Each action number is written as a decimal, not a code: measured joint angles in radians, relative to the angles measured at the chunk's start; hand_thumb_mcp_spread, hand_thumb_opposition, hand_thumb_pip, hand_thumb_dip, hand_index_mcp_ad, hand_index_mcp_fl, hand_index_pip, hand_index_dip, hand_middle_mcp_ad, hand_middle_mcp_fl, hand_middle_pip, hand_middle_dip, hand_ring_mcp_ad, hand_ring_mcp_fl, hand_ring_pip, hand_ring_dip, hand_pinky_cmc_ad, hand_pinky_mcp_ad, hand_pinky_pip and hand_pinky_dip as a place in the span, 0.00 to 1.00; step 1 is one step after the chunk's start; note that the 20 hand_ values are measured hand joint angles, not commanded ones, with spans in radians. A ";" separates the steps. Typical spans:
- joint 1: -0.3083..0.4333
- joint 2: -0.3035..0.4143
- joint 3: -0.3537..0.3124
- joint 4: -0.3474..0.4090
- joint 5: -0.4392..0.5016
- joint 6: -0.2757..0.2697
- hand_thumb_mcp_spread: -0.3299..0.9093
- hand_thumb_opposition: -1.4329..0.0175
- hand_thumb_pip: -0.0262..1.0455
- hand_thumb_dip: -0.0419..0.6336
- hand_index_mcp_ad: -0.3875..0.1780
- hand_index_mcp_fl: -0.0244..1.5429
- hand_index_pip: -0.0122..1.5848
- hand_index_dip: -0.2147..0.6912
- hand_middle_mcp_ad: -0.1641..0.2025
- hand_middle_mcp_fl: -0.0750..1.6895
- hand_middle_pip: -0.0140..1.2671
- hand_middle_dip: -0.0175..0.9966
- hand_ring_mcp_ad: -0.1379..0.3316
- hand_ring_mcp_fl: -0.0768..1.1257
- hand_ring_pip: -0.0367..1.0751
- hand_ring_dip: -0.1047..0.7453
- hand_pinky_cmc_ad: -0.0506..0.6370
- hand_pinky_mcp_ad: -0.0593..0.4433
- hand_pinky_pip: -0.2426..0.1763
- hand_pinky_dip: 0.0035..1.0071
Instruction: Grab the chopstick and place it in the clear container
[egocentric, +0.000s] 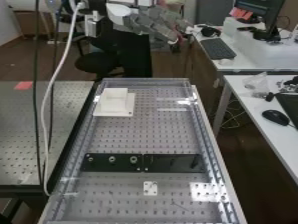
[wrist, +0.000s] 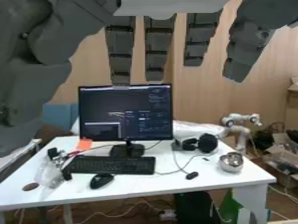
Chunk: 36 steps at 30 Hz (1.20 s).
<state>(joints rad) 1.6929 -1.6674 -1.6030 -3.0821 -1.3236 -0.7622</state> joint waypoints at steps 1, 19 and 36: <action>-0.002 0.000 0.000 0.001 0.001 0.002 0.47 0.53 0.33 0.19 0.42 0.25 0.03 0.64 0.45 0.14 0.11 0.33 0.60 0.08 0.12 0.35 0.79 0.84 0.40 0.18; -0.049 -0.035 0.048 -0.026 0.034 0.030 0.47 0.53 0.33 0.19 0.44 0.26 0.03 0.64 0.48 0.15 0.11 0.33 0.61 0.09 0.12 0.35 0.79 0.84 0.40 0.18; -0.071 -0.105 0.110 -0.029 -0.024 0.053 0.48 0.53 0.33 0.19 0.44 0.26 0.03 0.64 0.52 0.16 0.11 0.33 0.61 0.09 0.13 0.35 0.81 0.84 0.40 0.18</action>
<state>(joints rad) 1.6222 -1.7725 -1.4933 -3.1114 -1.3477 -0.7097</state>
